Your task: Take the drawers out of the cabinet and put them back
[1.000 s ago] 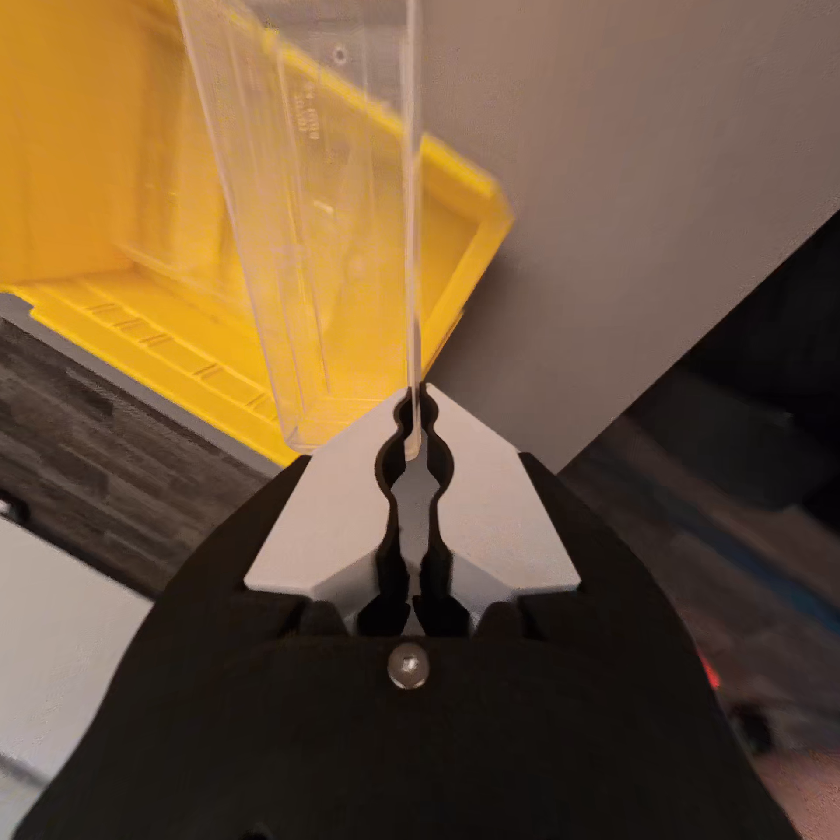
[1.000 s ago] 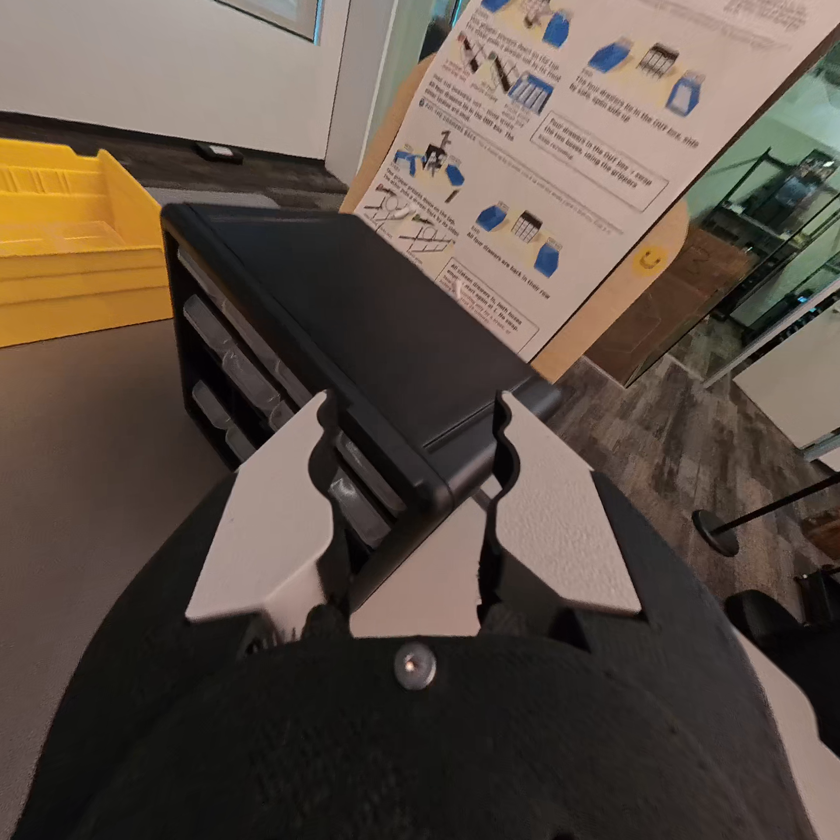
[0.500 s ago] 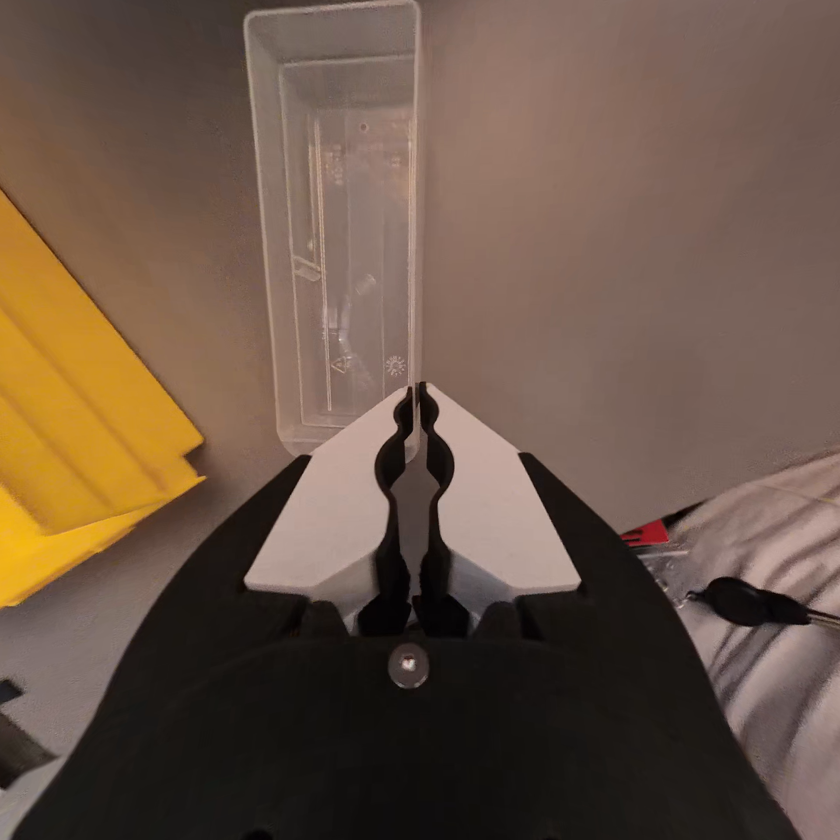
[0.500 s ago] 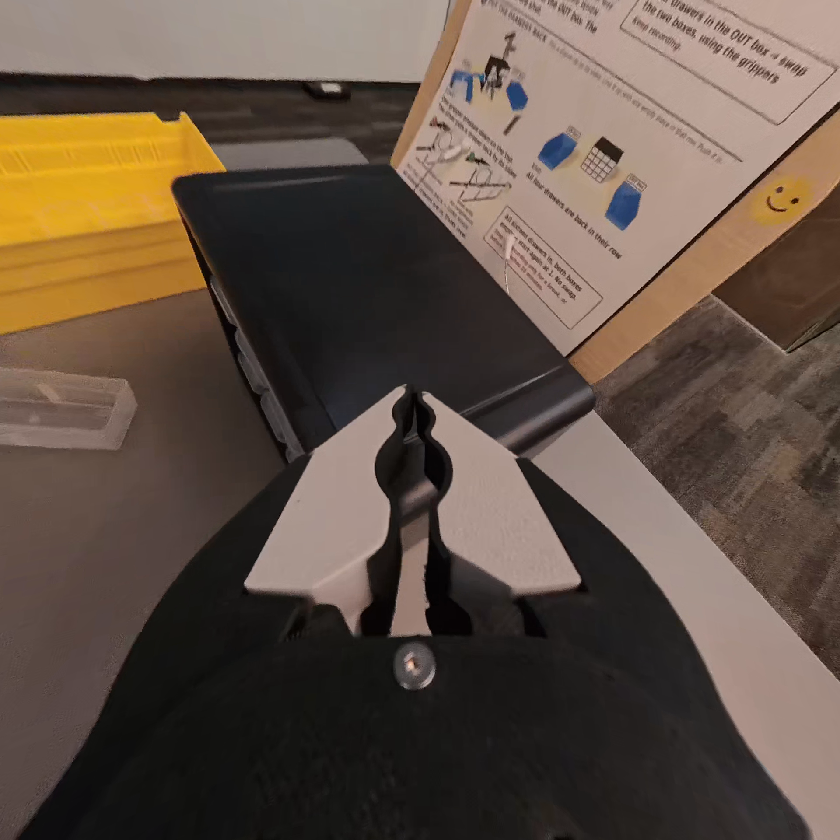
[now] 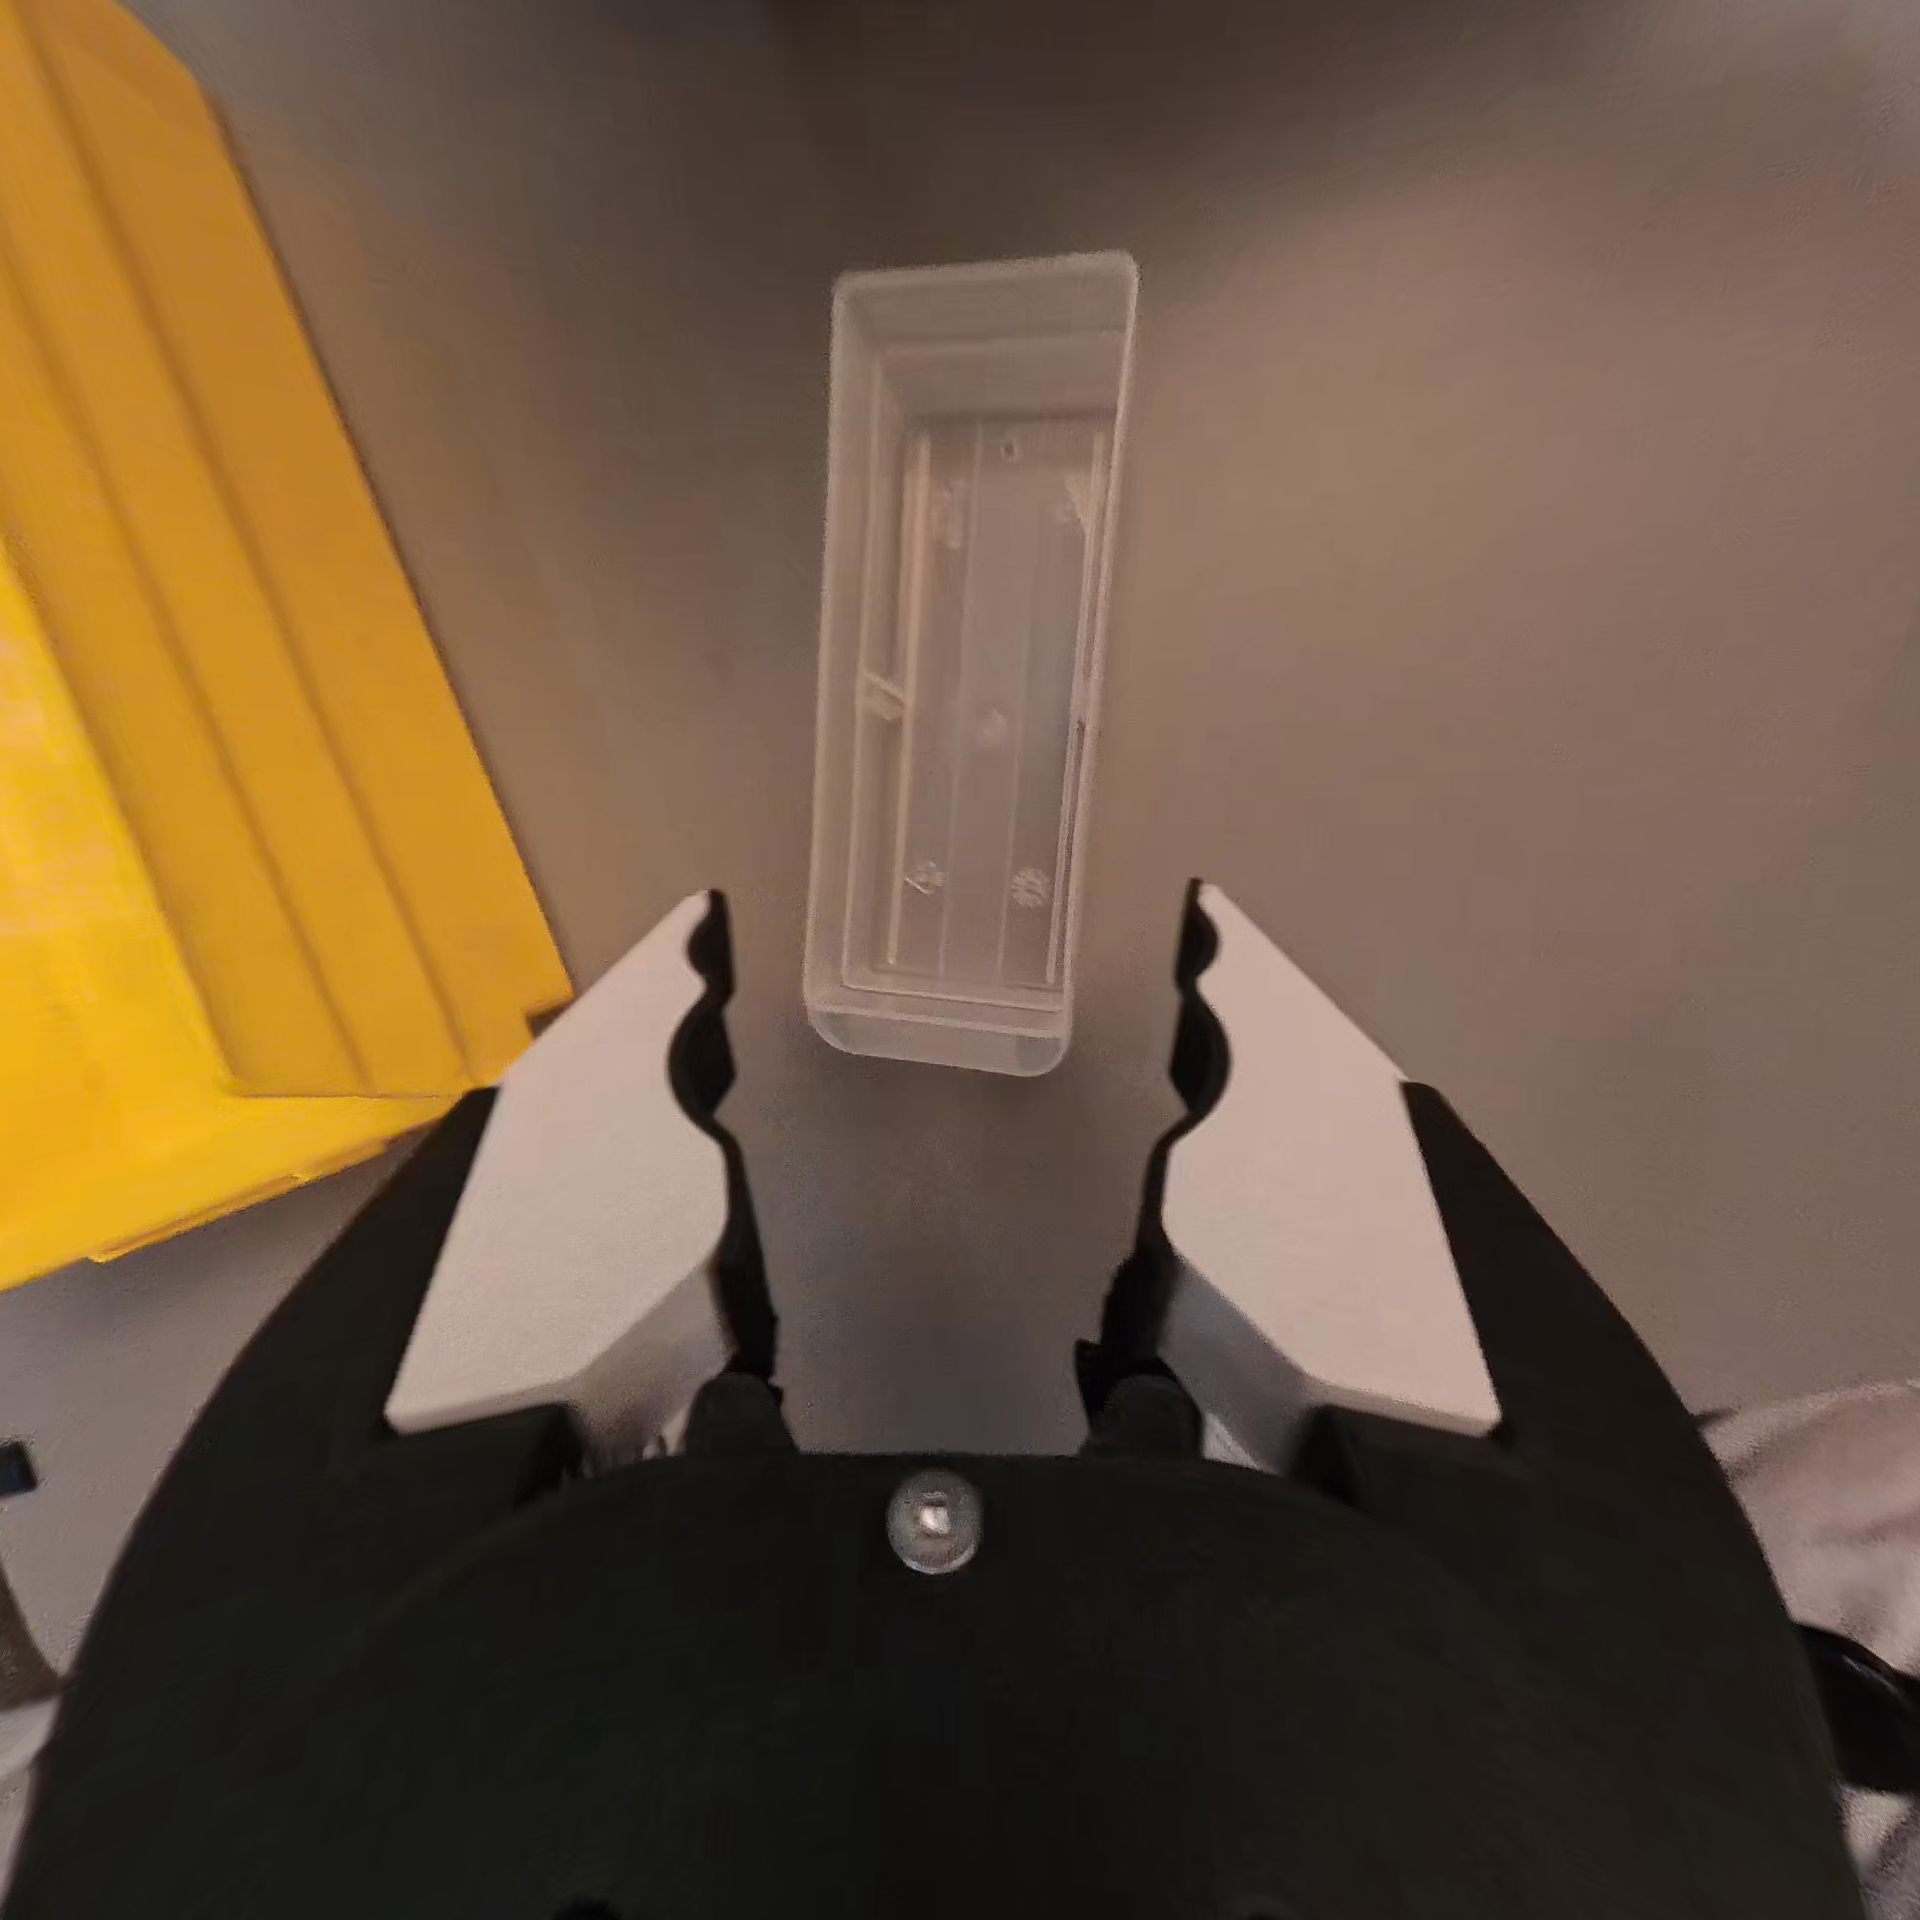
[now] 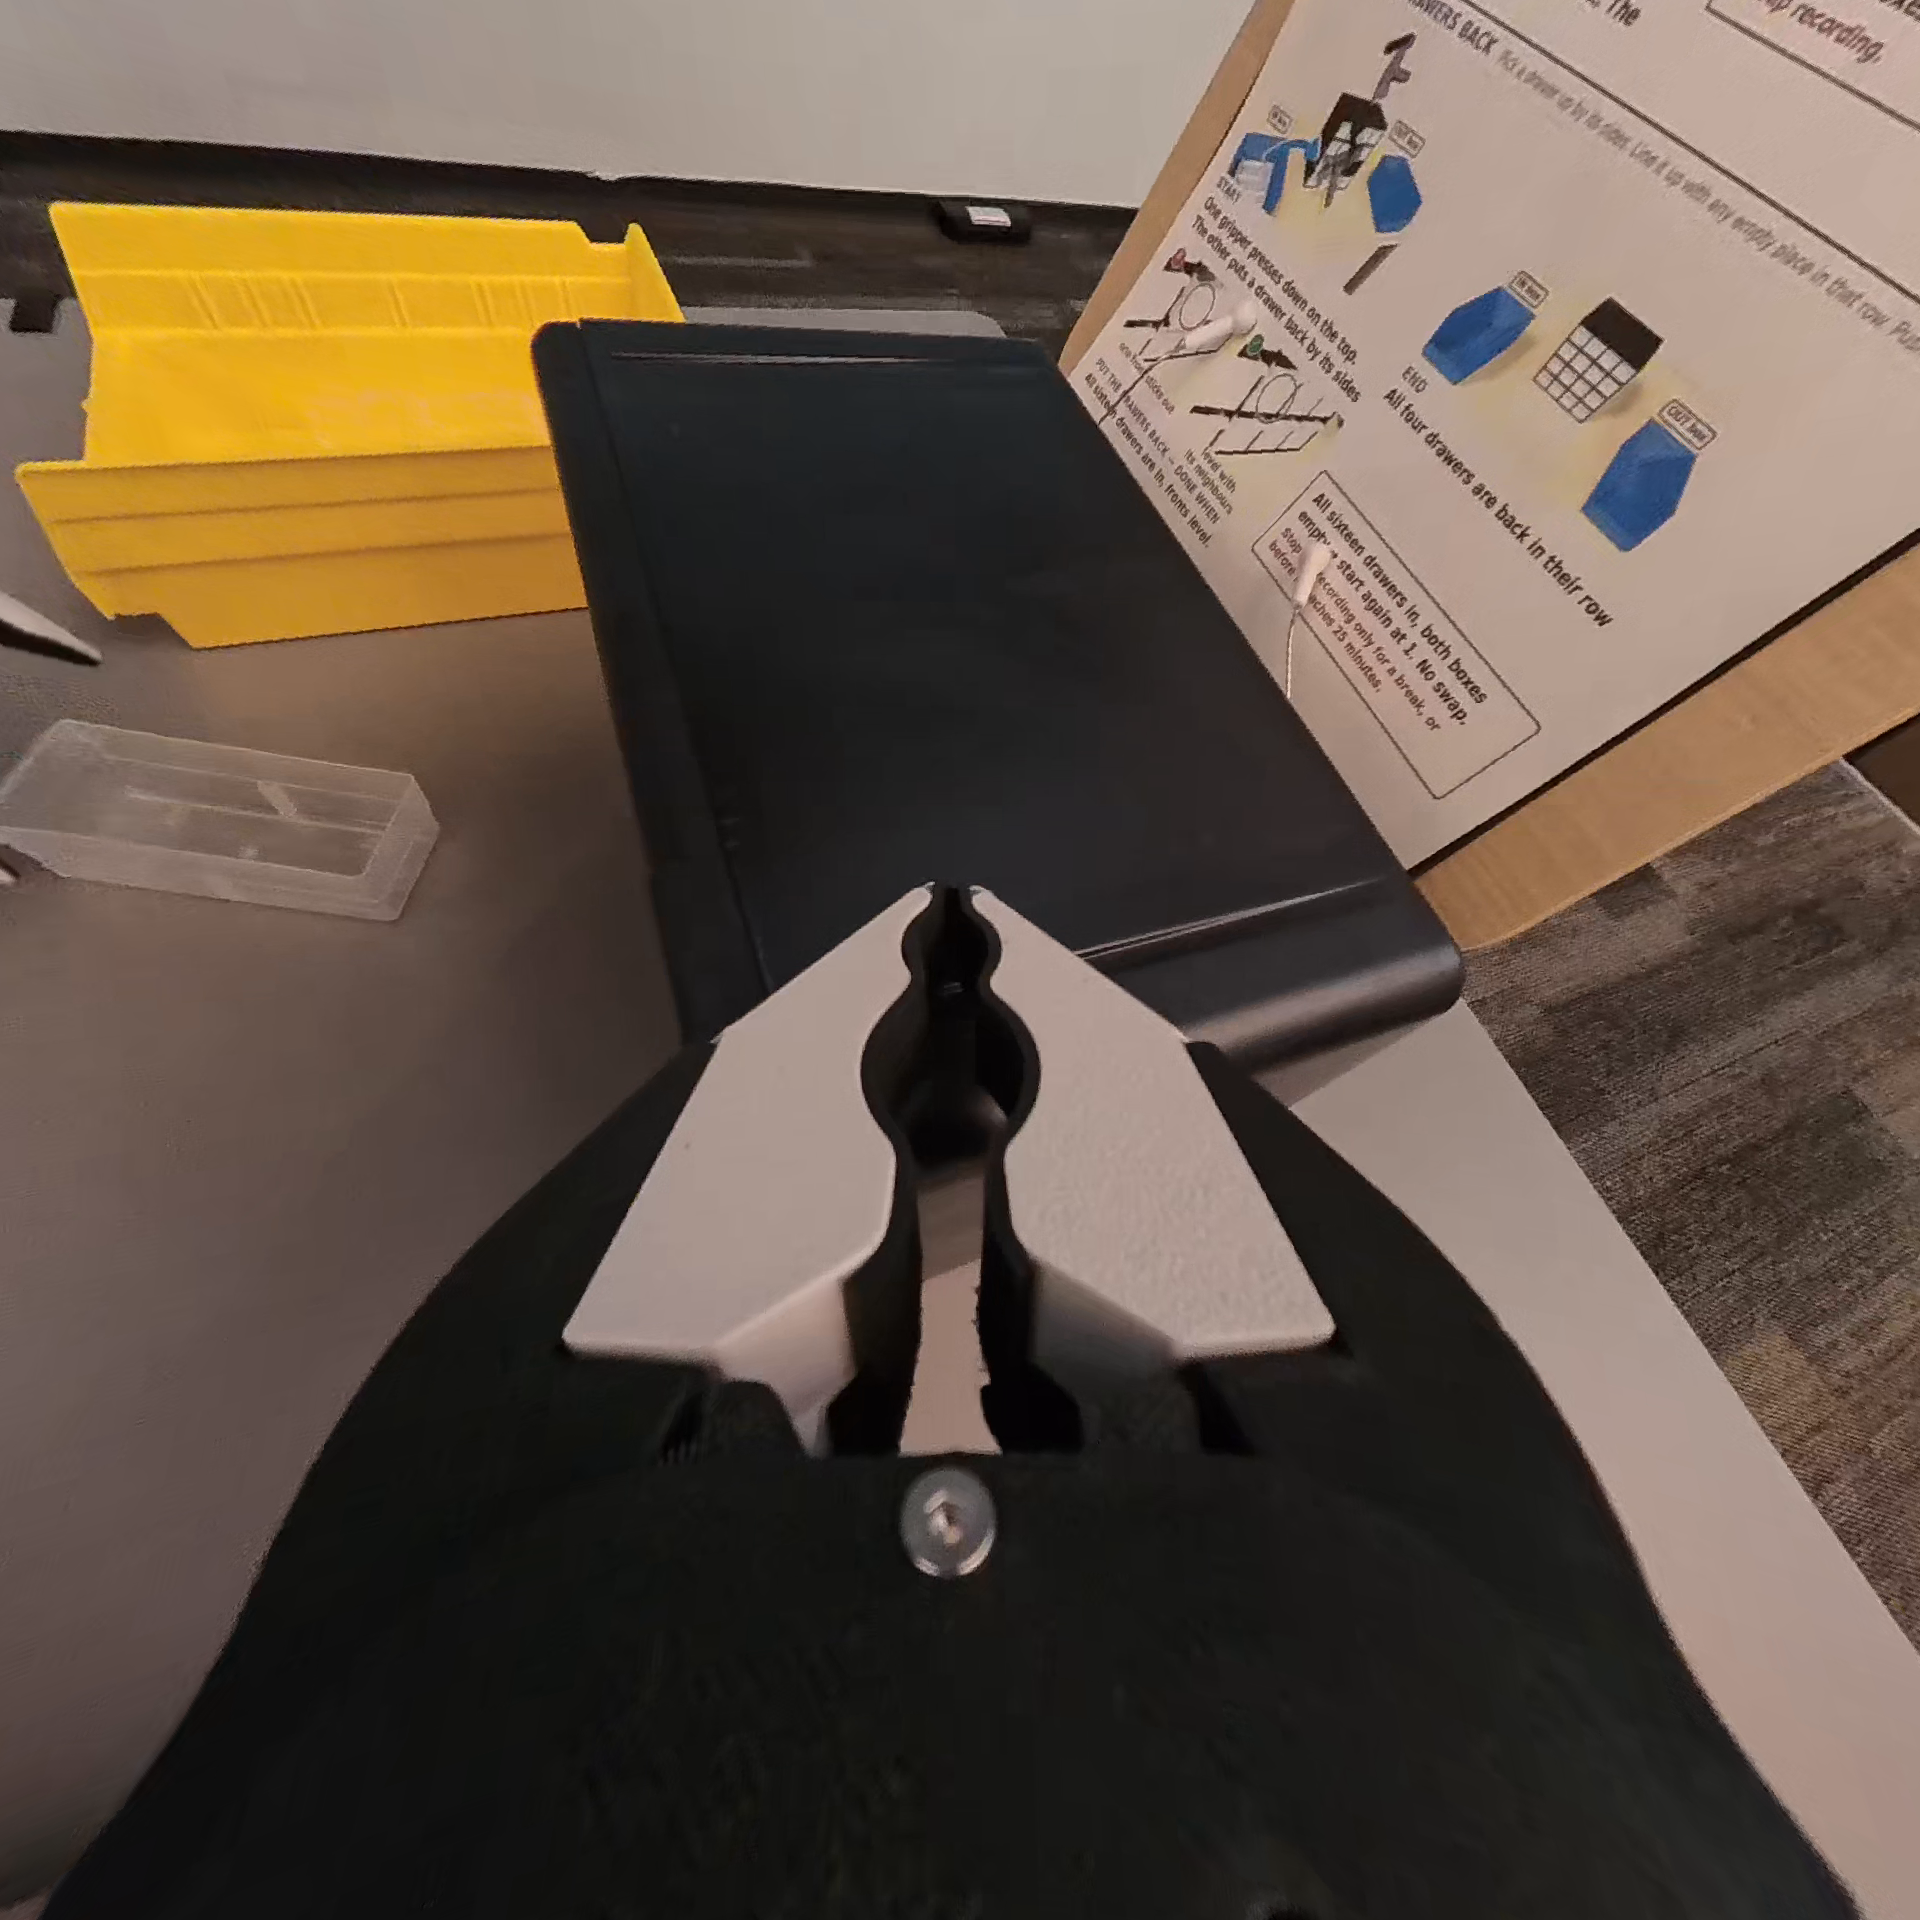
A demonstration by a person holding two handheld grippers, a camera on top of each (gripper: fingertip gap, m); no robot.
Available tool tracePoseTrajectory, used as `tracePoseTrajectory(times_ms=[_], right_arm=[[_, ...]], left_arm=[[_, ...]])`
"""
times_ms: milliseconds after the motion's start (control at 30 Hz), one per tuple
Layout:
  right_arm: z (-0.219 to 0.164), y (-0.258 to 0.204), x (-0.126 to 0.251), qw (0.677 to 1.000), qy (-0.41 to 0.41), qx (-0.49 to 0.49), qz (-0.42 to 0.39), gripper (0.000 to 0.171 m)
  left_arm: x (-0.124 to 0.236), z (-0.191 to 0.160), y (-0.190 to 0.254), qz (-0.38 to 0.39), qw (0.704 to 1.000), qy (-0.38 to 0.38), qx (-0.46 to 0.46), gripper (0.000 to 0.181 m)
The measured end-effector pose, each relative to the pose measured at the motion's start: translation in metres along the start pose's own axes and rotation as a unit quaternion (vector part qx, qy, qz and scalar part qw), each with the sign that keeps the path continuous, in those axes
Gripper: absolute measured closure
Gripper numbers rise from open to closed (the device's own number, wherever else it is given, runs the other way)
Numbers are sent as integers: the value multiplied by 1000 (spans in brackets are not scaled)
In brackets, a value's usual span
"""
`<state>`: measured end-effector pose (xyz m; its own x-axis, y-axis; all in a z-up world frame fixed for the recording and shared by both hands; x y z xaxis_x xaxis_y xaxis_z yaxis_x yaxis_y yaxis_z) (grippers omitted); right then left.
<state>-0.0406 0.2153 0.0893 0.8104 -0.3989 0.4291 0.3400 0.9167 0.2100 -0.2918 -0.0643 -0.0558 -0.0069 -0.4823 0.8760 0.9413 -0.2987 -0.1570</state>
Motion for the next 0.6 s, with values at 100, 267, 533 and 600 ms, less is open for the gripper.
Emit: tracePoseTrajectory(times_ms=[100,267,533,600], right_arm=[[-1,1,1,1000,7,-19,9,171],[-5,4,1,998,29,-47,32,171],[-8,6,2,996,42,-66,47,171],[-8,6,1,996,43,-68,48,171]], left_arm=[[0,-5,-1,-3,1000,15,-7,90],[-28,-17,-6,-51,998,-9,25,84],[-40,-19,-11,-57,998,-24,22,117],[-40,-16,-10,-73,996,-25,38,117]])
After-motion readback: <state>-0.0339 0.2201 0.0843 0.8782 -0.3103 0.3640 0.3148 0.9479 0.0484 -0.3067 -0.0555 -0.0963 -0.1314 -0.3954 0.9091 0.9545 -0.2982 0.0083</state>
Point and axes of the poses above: each gripper's, where its closed fingertips meet, x back along the fingers, z out of its top, y = z × x across the jaws, the point moved 6 cm from there along x, back along the fingers, and after that the axes turned 5 degrees about -z, right-handed, at the moved point
